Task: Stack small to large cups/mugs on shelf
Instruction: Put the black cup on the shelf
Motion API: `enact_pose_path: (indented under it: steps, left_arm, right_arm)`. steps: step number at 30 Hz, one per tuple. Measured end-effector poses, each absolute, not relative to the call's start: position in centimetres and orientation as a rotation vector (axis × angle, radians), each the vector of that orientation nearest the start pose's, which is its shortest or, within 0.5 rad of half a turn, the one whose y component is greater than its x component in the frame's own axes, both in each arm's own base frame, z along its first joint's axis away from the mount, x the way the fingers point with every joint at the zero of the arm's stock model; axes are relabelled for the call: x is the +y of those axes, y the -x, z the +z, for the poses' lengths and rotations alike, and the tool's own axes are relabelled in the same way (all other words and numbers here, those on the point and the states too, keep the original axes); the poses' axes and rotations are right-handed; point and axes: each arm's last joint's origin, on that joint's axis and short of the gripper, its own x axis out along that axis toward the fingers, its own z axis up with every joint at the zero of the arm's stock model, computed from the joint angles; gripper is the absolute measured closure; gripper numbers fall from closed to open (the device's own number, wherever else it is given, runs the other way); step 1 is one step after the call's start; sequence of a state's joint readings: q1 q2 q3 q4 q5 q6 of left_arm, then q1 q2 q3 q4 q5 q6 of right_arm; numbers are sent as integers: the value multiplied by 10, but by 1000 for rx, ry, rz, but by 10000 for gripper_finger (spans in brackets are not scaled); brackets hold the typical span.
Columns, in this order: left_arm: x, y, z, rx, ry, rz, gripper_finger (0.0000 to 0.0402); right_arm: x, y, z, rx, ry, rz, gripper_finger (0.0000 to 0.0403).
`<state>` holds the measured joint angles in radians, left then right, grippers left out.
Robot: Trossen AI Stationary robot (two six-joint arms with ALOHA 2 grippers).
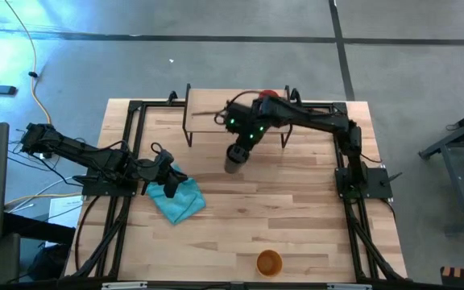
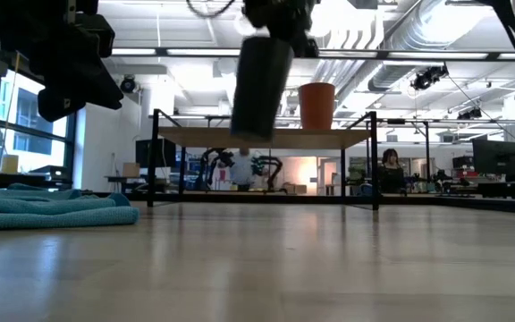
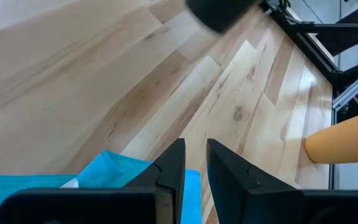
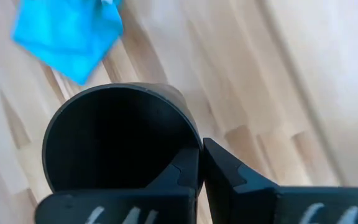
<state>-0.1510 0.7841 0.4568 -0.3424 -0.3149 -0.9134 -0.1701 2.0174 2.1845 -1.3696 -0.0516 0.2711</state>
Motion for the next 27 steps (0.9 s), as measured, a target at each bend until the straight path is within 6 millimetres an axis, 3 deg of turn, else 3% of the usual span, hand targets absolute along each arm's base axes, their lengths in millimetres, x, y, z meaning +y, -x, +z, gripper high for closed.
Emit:
enact_pose_path:
  steps: [8, 18, 27]
  left_arm:
    - [-15, -159, 209, 520, 734, 445, 346]
    - [-15, -159, 210, 506, 759, 455, 346]
    - [-15, -159, 210, 496, 779, 467, 346]
  right_arm:
    - [-106, -377, 397, 1019, -369, -364, 403]
    - [-144, -371, 402, 922, -351, -423, 403]
    - [-165, -366, 404, 882, -334, -432, 403]
